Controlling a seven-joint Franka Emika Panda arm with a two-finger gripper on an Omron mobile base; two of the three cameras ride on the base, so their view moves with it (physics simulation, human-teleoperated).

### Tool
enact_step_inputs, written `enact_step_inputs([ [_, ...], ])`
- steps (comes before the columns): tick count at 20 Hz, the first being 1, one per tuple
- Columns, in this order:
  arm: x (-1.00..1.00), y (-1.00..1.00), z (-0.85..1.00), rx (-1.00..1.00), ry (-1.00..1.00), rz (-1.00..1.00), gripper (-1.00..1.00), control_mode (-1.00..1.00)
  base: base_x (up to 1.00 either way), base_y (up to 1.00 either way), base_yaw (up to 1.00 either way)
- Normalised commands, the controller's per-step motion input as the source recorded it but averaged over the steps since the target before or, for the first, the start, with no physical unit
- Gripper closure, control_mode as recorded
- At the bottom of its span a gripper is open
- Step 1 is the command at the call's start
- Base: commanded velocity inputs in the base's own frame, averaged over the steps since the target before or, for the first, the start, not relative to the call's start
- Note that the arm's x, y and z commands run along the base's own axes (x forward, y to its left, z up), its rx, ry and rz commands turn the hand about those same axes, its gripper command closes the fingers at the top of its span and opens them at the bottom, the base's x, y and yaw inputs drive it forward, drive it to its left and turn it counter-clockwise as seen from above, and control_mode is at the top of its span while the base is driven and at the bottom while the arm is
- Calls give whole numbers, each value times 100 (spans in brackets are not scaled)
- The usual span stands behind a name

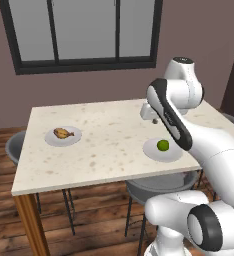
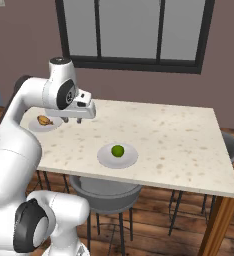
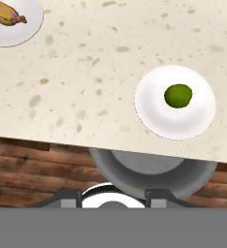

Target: Transport the chicken drumstick and lime to the fridge. Place the chicken drumstick on the rack containing meat and place the lime on the rack containing the vegetable, ensuring meats and vegetables are on different racks.

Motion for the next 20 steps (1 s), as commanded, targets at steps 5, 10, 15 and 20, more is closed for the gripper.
enact_step_inputs([
  [5,-44,3,-1,-1,-2,0,-100,-100,0,0,0],
  [10,-68,0,-24,0,5,0,-100,-100,0,0,0],
  [15,-61,0,-28,0,2,0,-100,-100,0,0,0],
  [20,-8,-7,-19,-1,2,0,-100,-100,0,0,0],
])
